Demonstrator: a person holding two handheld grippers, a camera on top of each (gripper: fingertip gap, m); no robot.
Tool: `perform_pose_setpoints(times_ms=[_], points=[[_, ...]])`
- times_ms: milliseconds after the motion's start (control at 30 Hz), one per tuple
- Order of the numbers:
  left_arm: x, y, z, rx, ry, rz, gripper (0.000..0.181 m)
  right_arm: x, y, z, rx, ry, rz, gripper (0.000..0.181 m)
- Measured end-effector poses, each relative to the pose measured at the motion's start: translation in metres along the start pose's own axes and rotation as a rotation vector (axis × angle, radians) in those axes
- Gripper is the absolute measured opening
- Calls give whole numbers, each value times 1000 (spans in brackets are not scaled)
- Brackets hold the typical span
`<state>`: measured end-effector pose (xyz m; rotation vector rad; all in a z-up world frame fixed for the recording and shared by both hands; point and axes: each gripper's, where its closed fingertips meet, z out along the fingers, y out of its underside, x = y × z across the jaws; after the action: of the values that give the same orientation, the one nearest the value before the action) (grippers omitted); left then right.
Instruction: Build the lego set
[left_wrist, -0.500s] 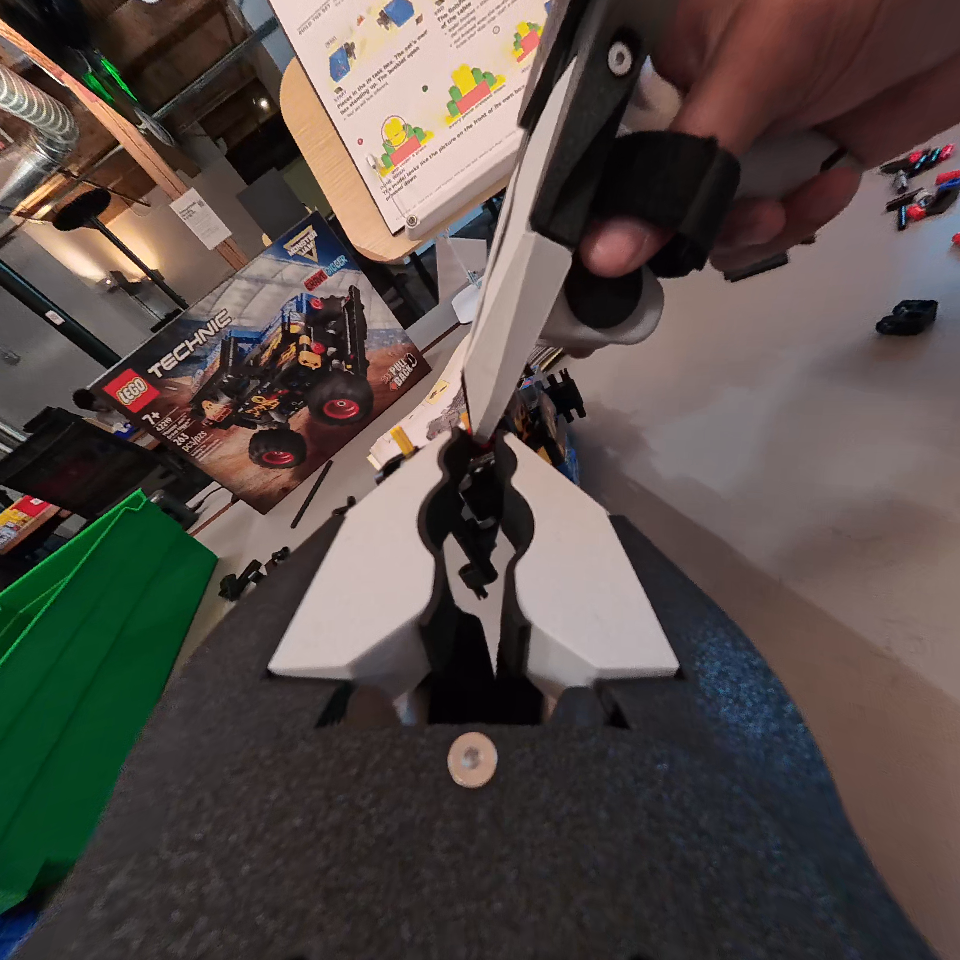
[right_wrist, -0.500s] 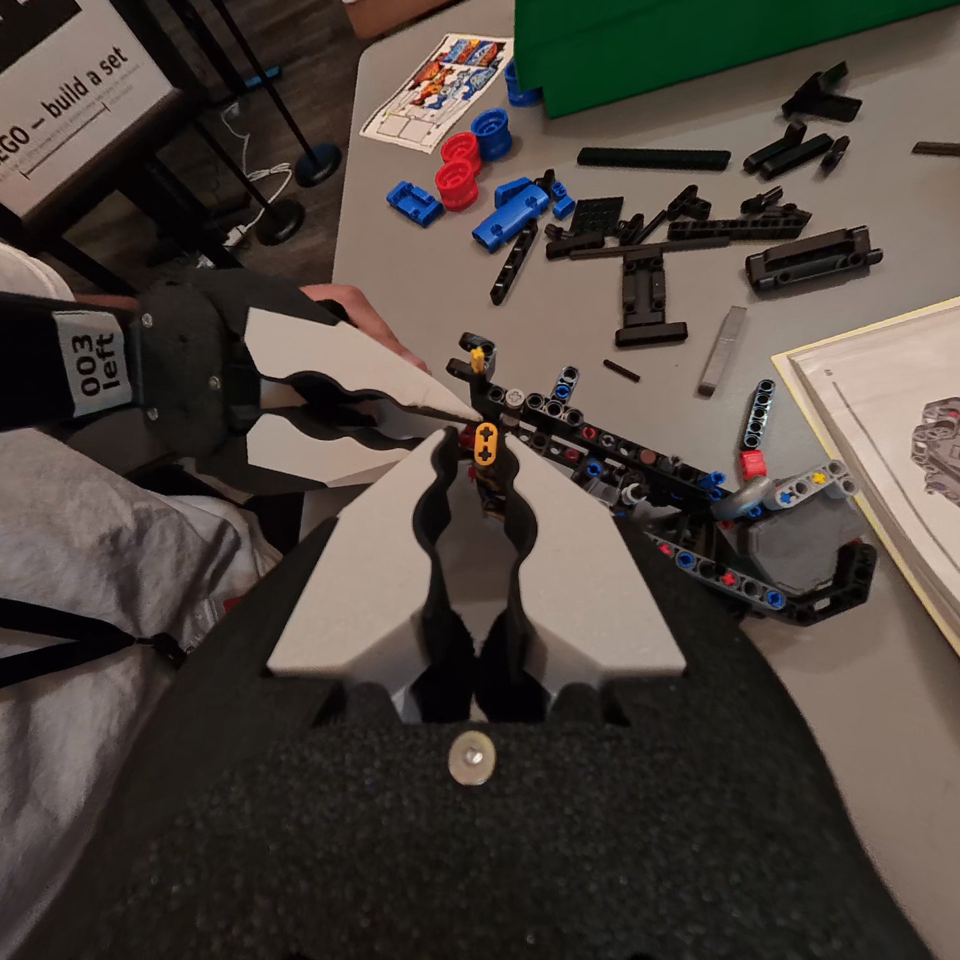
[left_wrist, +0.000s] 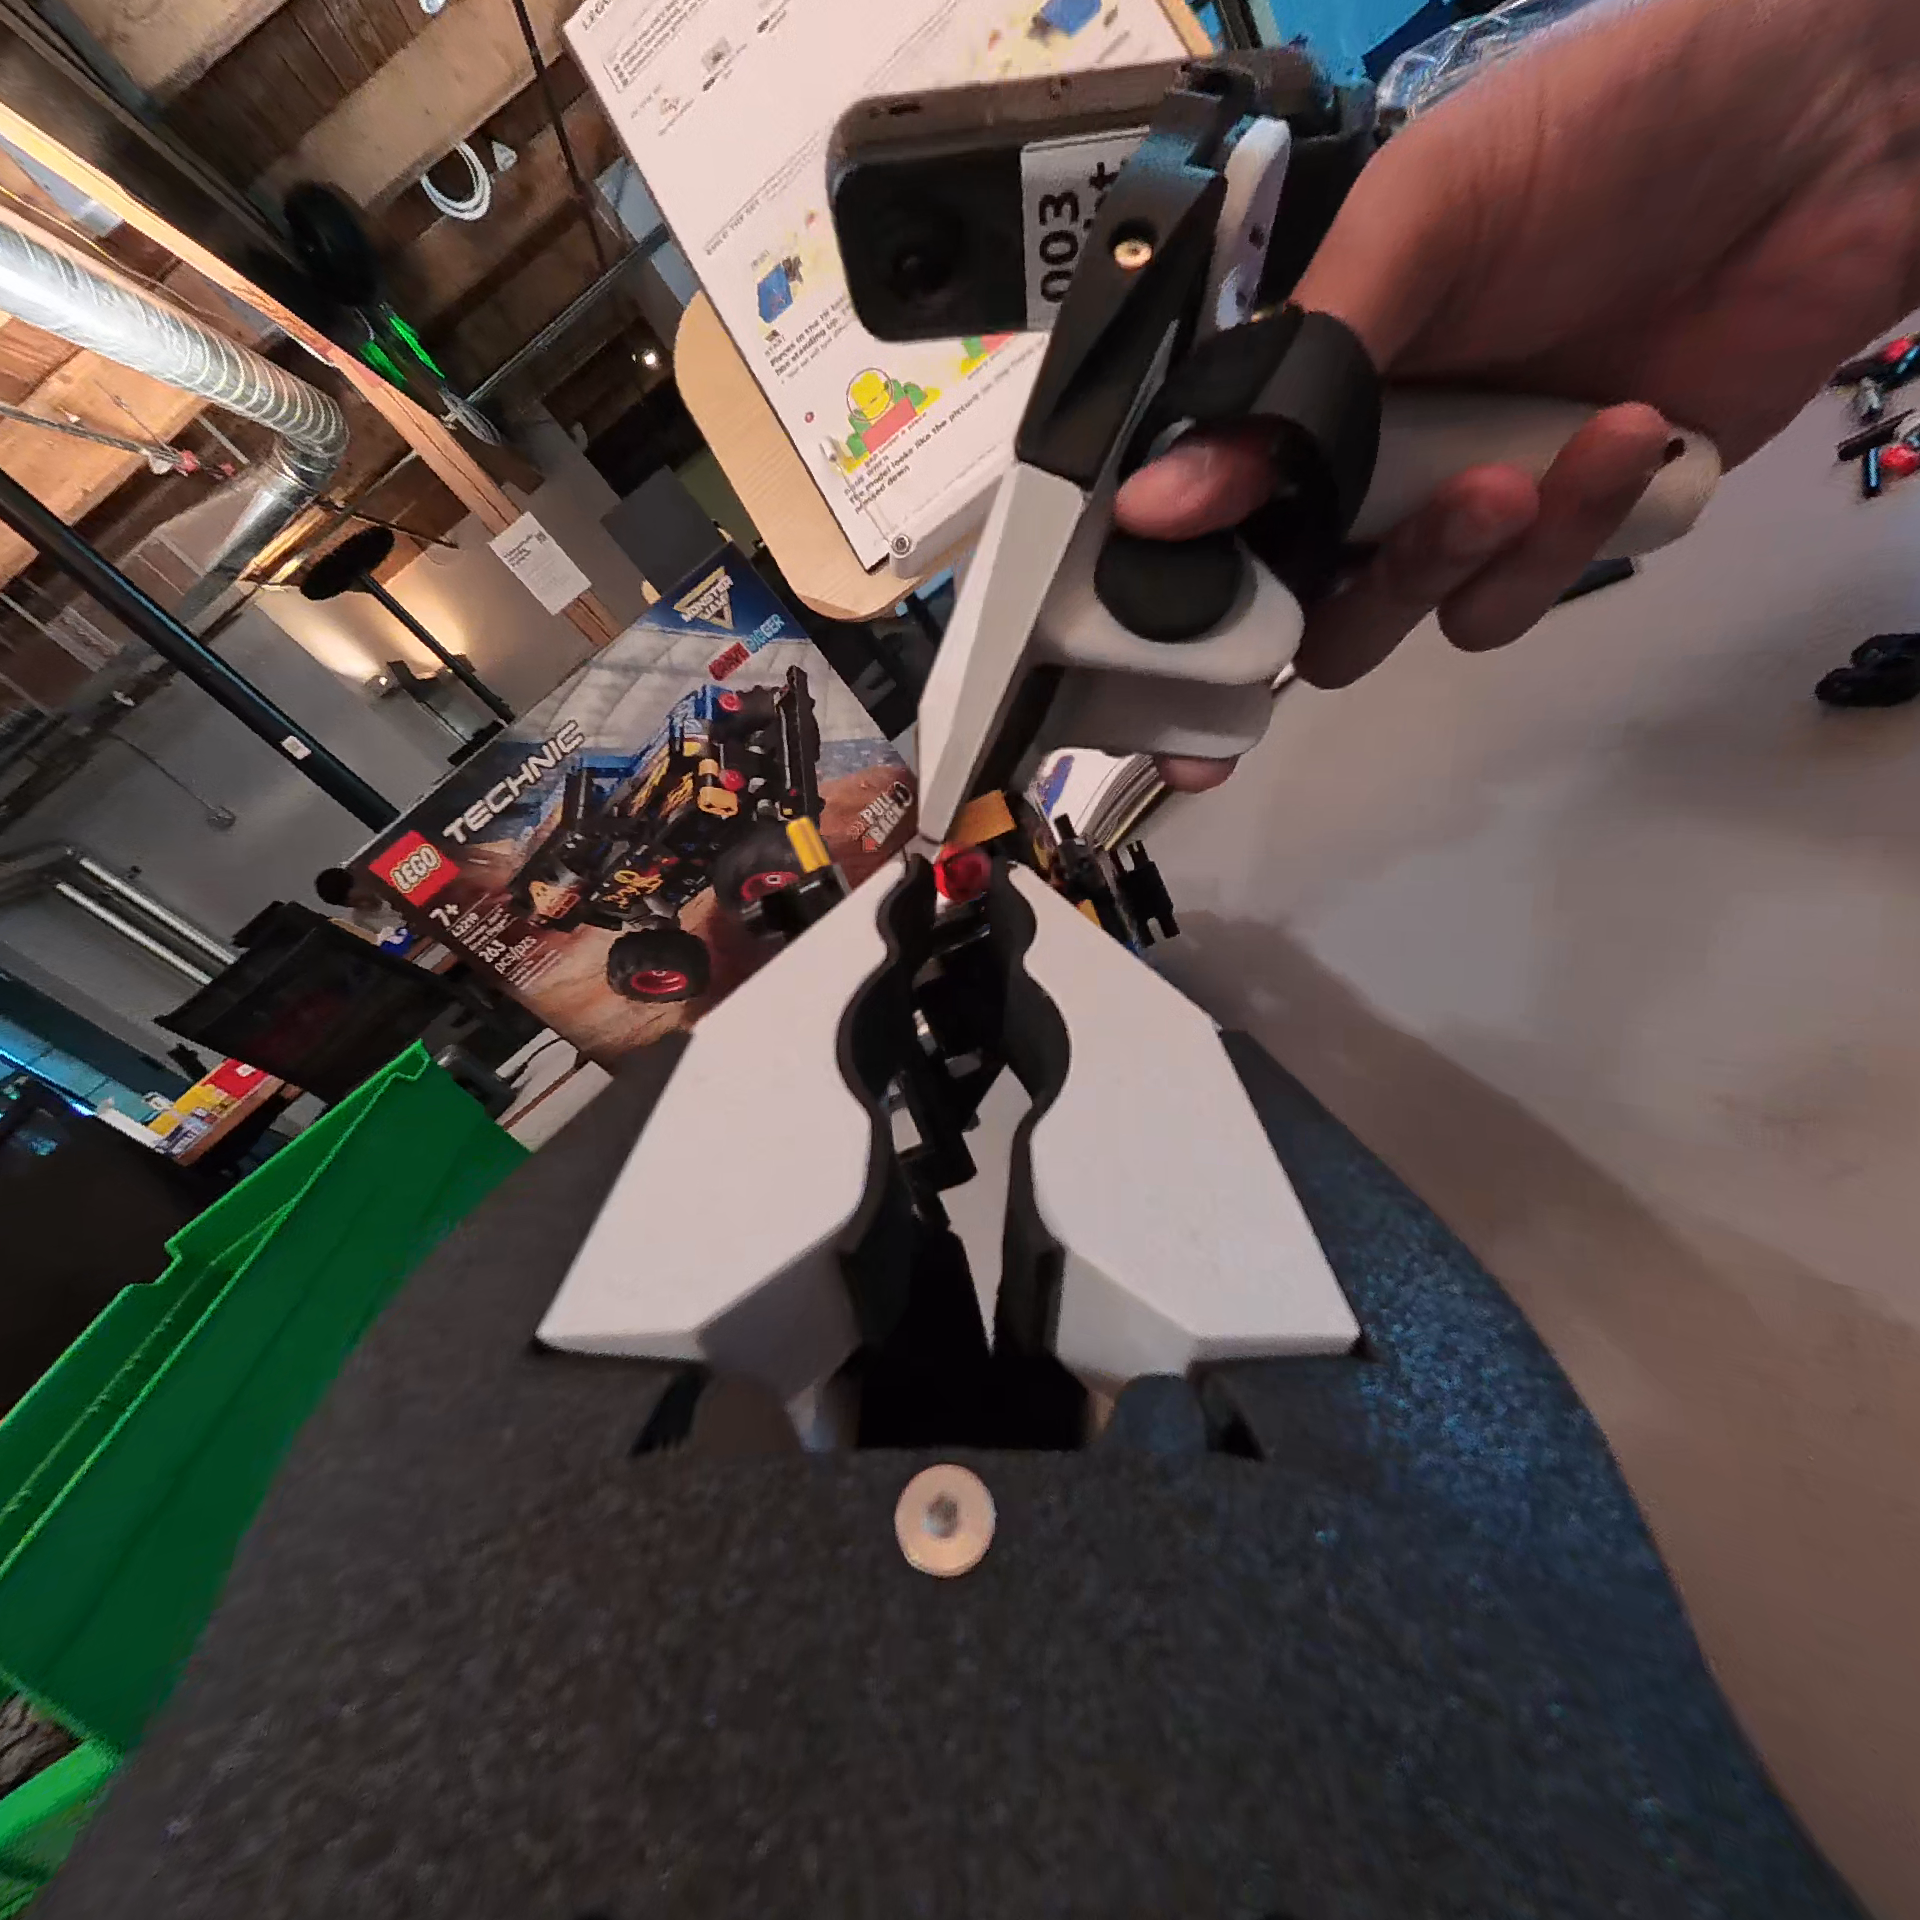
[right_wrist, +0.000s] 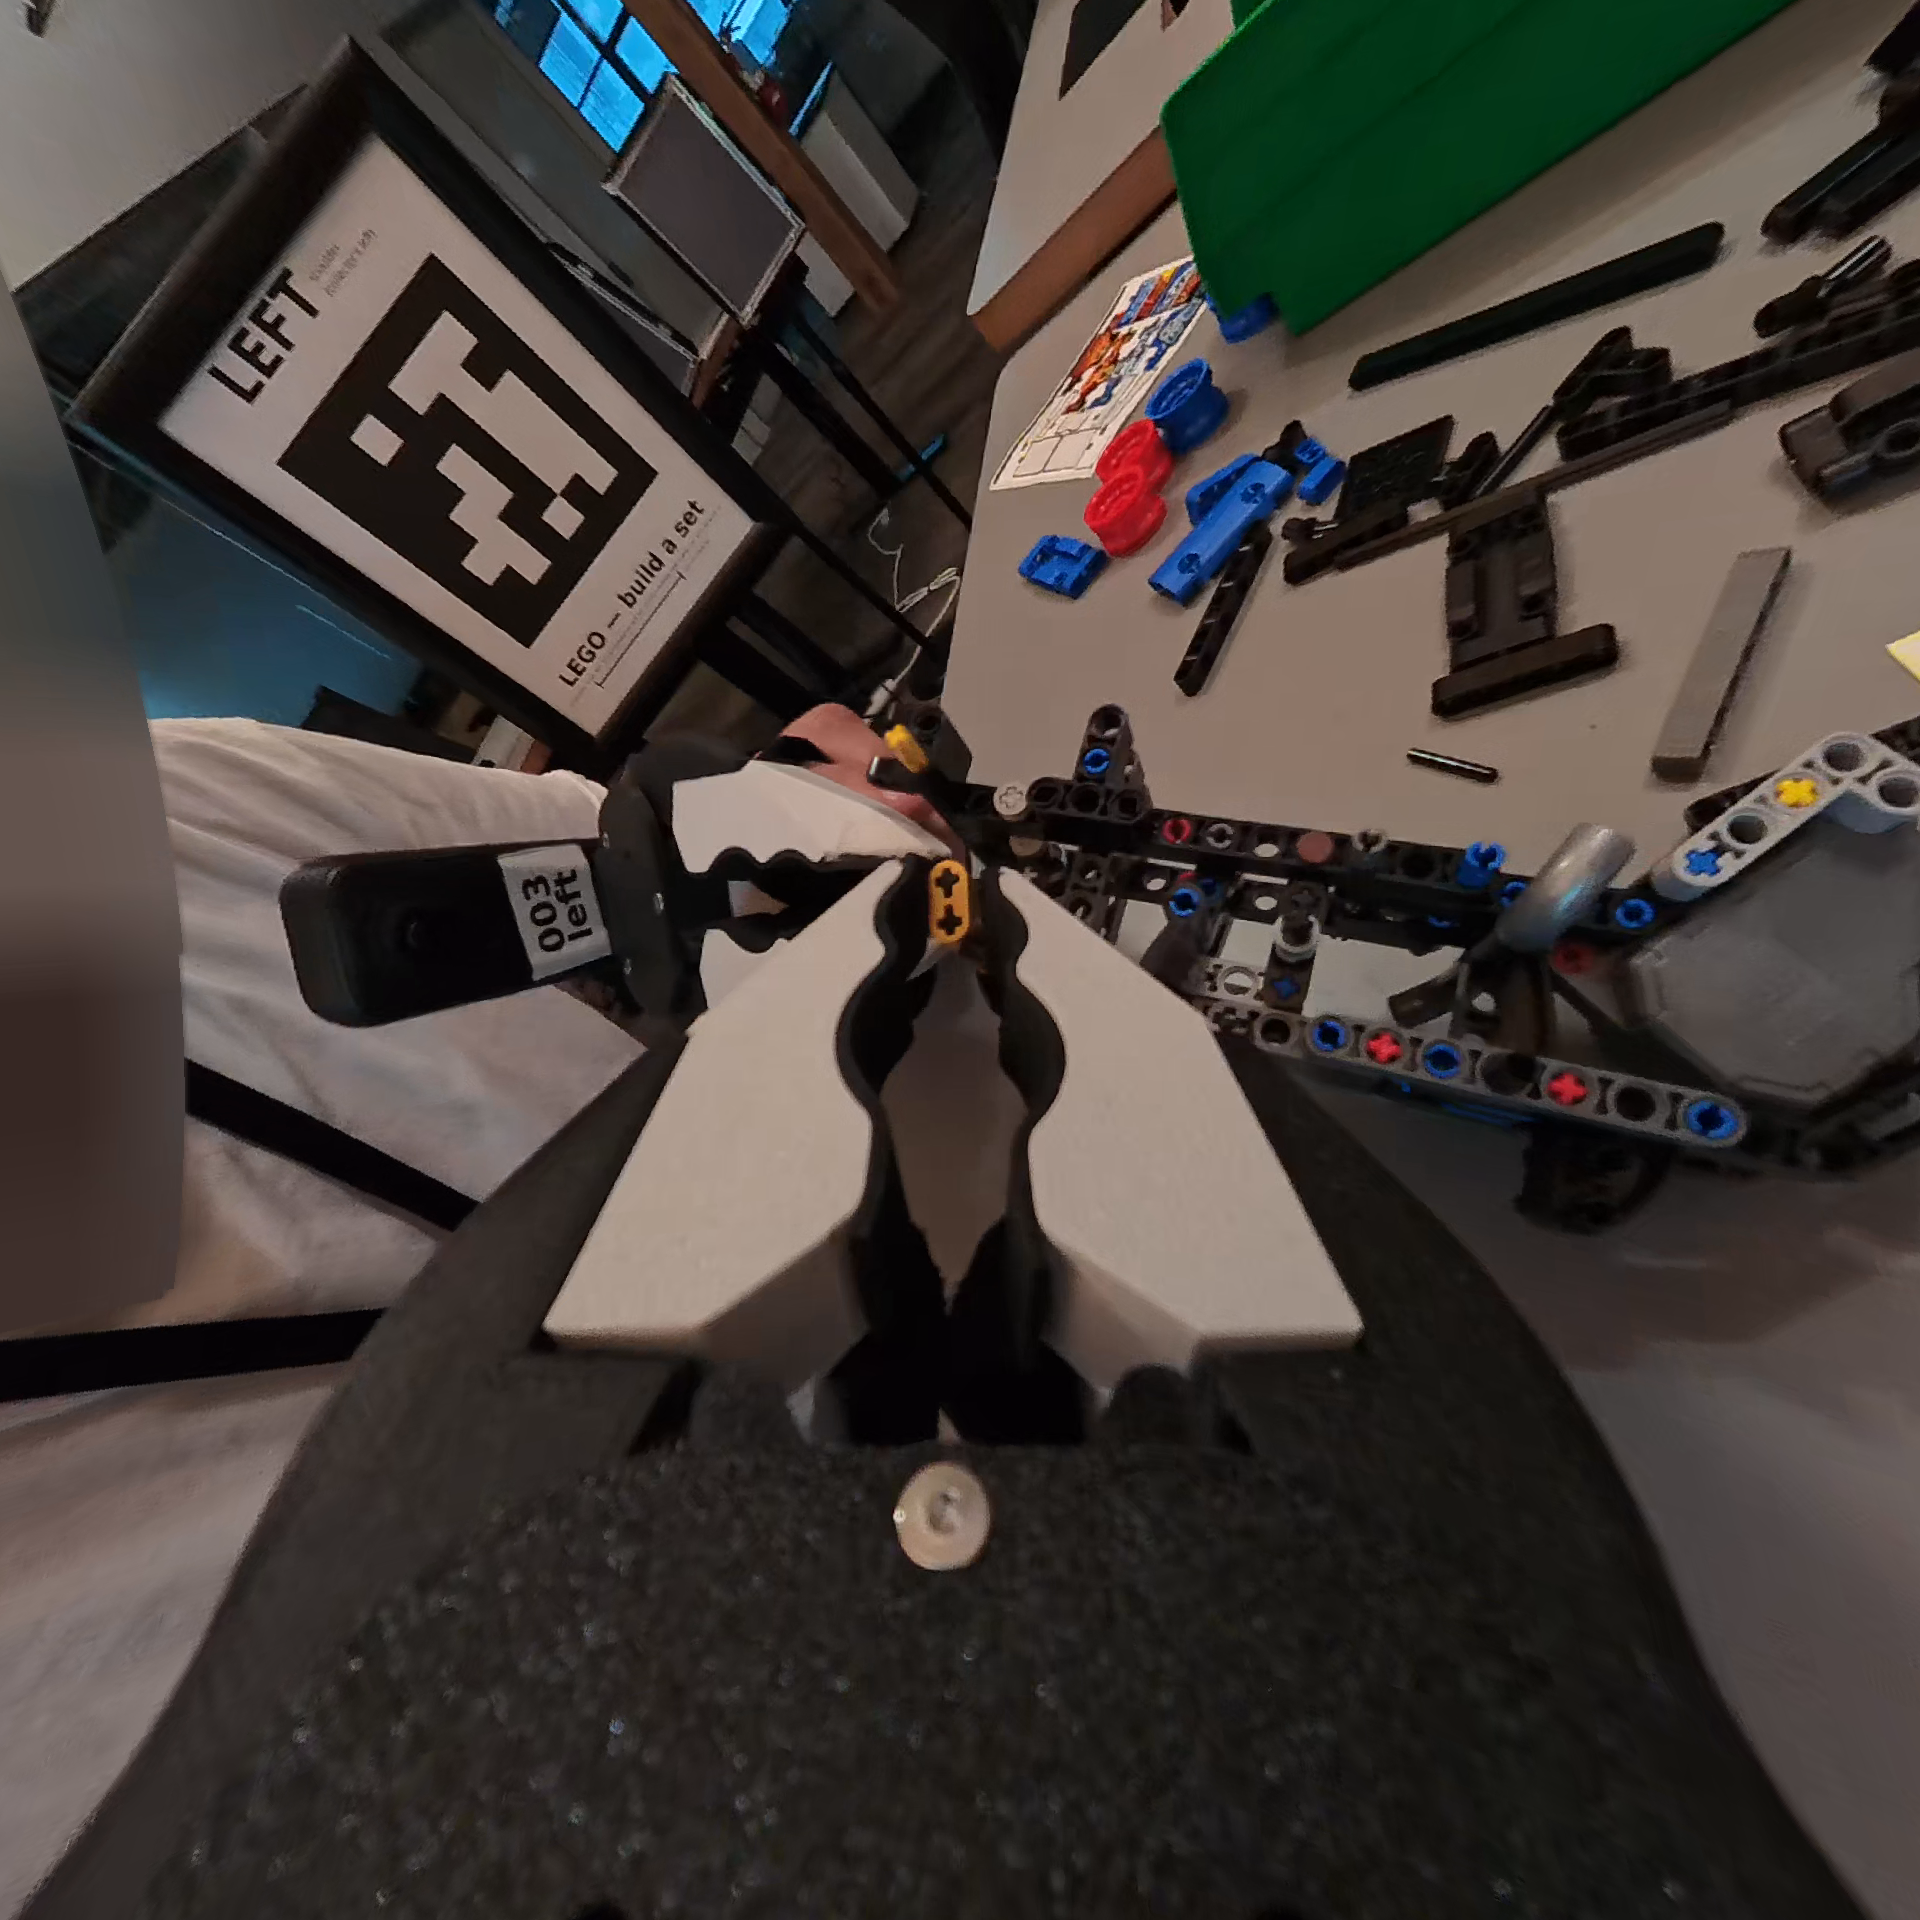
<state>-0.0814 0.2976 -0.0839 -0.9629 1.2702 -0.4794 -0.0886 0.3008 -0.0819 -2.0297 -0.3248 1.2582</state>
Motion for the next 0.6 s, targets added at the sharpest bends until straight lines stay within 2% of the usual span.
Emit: perform_pose_setpoints(times_ms=[200,433,600], points=[[-1,-3,-2,12,-13,5,8,-3,-8,-2,30,13,-31,8],[-2,5,1,-34,3,-62,8,6,-3,4,7,142,-90,8],[-2,6,2,-58,14,-67,8,7,-4,5,34,148,-45,8]])
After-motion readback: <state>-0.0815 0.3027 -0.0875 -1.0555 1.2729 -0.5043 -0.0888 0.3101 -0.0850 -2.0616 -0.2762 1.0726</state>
